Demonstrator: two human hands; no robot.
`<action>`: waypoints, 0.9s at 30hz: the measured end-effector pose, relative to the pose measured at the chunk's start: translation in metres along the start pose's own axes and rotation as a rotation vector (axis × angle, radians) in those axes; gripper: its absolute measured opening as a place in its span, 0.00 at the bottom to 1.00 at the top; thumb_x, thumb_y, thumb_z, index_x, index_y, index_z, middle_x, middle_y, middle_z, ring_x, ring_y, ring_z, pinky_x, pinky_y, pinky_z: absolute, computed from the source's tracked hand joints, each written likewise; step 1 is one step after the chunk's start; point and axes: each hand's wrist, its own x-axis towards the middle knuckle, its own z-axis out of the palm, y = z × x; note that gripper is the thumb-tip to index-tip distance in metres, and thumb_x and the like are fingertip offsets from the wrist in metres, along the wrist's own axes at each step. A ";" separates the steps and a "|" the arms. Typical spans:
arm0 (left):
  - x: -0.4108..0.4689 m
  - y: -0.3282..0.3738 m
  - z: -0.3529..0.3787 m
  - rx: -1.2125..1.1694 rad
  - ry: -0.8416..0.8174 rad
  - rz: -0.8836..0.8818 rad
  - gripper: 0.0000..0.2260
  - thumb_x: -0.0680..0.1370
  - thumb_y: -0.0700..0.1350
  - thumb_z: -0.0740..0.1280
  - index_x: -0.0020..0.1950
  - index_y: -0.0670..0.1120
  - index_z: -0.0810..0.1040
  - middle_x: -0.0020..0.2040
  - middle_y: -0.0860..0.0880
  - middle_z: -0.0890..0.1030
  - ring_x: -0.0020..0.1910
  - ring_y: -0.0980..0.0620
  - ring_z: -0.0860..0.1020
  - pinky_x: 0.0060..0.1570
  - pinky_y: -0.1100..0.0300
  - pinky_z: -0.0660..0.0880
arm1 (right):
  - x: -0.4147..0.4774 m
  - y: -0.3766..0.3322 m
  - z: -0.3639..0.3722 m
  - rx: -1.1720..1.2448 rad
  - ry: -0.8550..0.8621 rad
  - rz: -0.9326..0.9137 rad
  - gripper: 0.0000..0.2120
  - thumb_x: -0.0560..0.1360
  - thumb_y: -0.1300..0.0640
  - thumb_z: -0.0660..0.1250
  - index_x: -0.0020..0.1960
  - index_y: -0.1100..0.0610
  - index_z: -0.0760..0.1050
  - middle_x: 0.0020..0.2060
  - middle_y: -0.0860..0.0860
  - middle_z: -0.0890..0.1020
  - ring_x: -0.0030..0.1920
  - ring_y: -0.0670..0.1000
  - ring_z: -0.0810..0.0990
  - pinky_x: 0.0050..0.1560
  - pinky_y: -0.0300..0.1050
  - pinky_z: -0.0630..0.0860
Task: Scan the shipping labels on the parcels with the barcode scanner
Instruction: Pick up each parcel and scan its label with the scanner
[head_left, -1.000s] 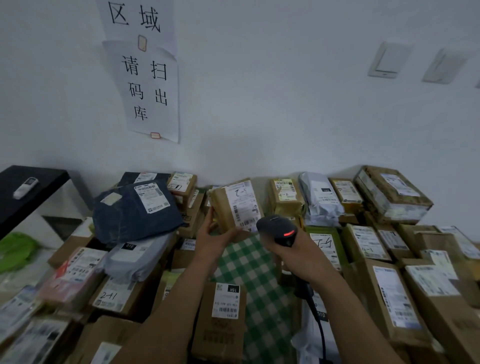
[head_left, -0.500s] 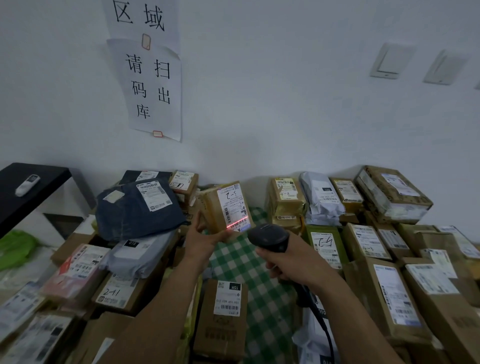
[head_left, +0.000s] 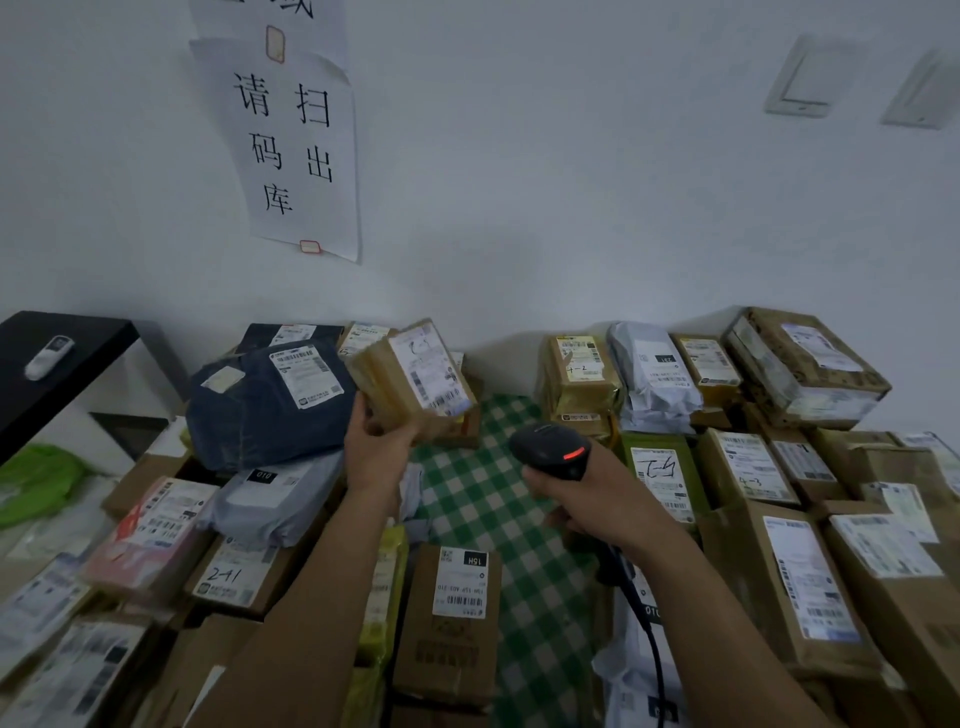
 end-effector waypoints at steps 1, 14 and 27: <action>0.005 0.008 -0.003 0.052 0.042 0.050 0.40 0.70 0.46 0.82 0.78 0.61 0.68 0.66 0.53 0.81 0.62 0.53 0.80 0.63 0.50 0.78 | 0.005 0.003 -0.001 0.006 0.019 -0.001 0.19 0.78 0.51 0.74 0.67 0.44 0.73 0.53 0.46 0.84 0.38 0.43 0.85 0.32 0.31 0.76; 0.065 -0.055 0.013 1.034 -0.185 -0.146 0.55 0.63 0.69 0.76 0.82 0.64 0.49 0.77 0.40 0.66 0.74 0.36 0.69 0.71 0.42 0.70 | 0.084 0.038 0.009 -0.044 -0.018 0.107 0.13 0.77 0.47 0.74 0.56 0.38 0.72 0.48 0.46 0.85 0.38 0.46 0.87 0.37 0.38 0.77; 0.111 -0.137 0.047 1.260 -0.223 -0.257 0.40 0.76 0.61 0.72 0.80 0.56 0.53 0.76 0.37 0.58 0.70 0.32 0.68 0.65 0.40 0.71 | 0.132 0.078 0.011 -0.001 -0.042 0.214 0.16 0.78 0.47 0.74 0.63 0.42 0.74 0.50 0.46 0.85 0.37 0.46 0.87 0.36 0.38 0.77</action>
